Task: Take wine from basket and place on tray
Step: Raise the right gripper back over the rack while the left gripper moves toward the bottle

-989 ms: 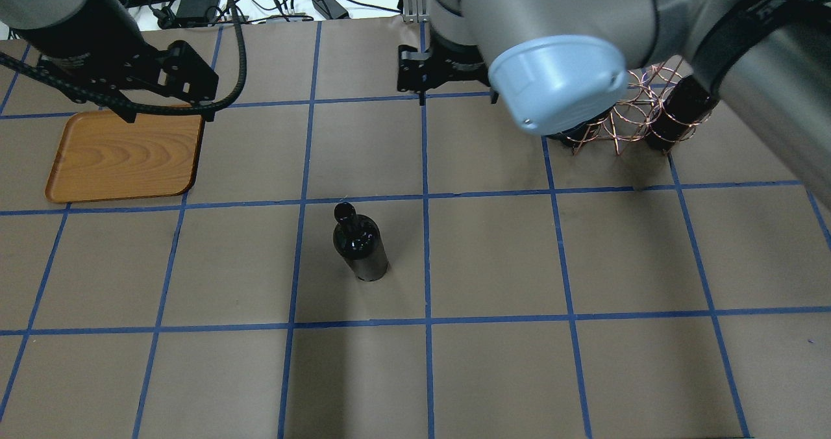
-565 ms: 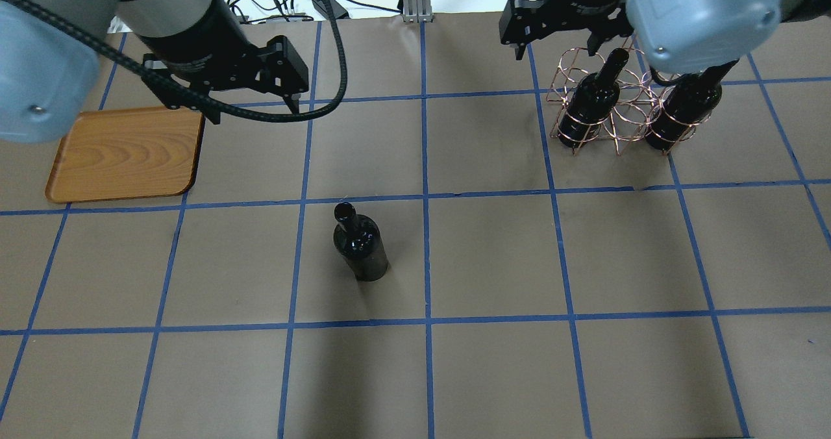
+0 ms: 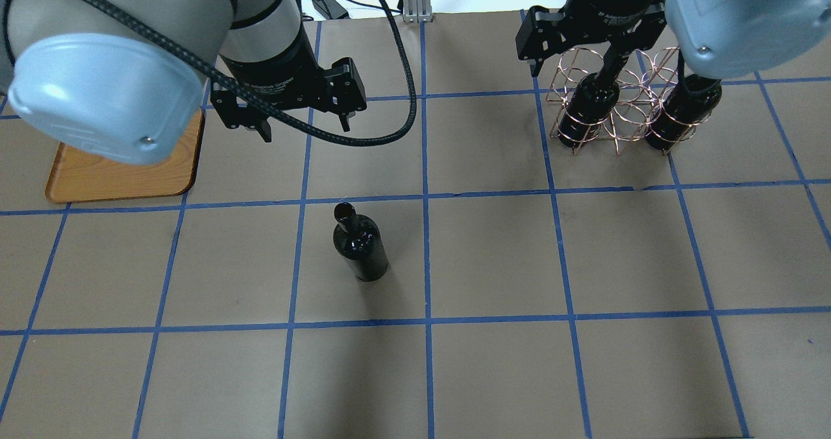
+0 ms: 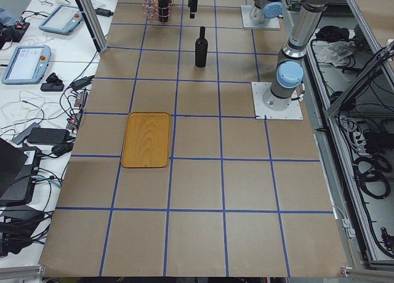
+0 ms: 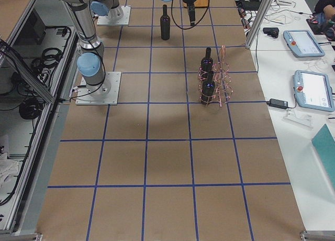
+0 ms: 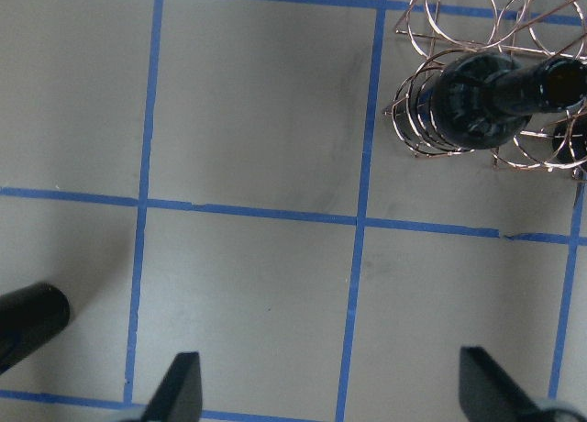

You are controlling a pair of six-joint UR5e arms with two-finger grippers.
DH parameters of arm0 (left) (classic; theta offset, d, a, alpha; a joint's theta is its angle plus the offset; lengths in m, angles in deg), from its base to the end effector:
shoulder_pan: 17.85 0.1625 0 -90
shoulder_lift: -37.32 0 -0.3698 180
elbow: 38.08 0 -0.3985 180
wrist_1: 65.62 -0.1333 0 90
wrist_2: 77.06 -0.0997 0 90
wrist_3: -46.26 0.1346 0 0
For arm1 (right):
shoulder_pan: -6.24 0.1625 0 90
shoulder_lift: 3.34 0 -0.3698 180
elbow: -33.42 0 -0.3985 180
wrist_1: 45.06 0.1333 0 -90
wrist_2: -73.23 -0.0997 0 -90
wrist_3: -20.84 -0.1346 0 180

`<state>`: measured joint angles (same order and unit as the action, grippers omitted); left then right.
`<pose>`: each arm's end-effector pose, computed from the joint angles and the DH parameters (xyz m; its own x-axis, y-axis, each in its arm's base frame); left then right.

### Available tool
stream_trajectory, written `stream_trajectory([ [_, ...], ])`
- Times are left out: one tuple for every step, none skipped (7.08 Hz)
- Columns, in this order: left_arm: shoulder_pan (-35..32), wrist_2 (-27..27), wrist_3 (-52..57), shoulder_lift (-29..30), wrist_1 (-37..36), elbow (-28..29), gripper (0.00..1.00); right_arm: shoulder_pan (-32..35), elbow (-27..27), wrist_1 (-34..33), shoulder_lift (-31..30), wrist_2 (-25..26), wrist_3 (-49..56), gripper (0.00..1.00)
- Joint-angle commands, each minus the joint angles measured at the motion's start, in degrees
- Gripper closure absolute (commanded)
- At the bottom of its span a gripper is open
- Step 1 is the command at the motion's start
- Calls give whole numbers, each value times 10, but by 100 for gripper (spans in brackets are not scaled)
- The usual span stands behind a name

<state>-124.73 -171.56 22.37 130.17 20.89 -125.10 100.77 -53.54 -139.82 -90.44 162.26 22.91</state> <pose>-0.2699 -0.4666 0.4051 -0.9909 -0.1264 -0.0460 -0.1220 0.9885 -0.0894 0.1769 -0.5157 0.4072 -0.9931 -0.1162 -0.0138 -0.1146 0.9897 -0.0860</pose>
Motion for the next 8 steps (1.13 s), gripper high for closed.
stream_trajectory([
  [-10, 0, -9, 5, -6, 1, 0, -2, -1, 39, -8, 2, 26, 0],
  [-10, 11, -3, 12, -17, 0, 0, -2, -1, 42, -9, 2, 26, 0],
  [-10, 19, 8, 15, -22, 0, 0, -1, -2, 43, -10, 2, 26, 0],
  [-10, 28, 9, 18, -22, -1, 0, -2, -3, 43, -11, 3, 26, 0],
  [-10, 29, 10, 34, -23, -3, 0, -2, -4, 42, -11, 3, 26, 0],
  [-10, 28, 12, 45, -34, -8, 0, -2, -4, 43, -13, 3, 26, 0],
  [-11, 31, 13, 51, -50, -9, 0, -2, -8, 41, -12, 3, 26, 0],
  [-13, 33, 14, 57, -50, -10, 0, -2, -9, 41, -16, 2, 25, 0],
])
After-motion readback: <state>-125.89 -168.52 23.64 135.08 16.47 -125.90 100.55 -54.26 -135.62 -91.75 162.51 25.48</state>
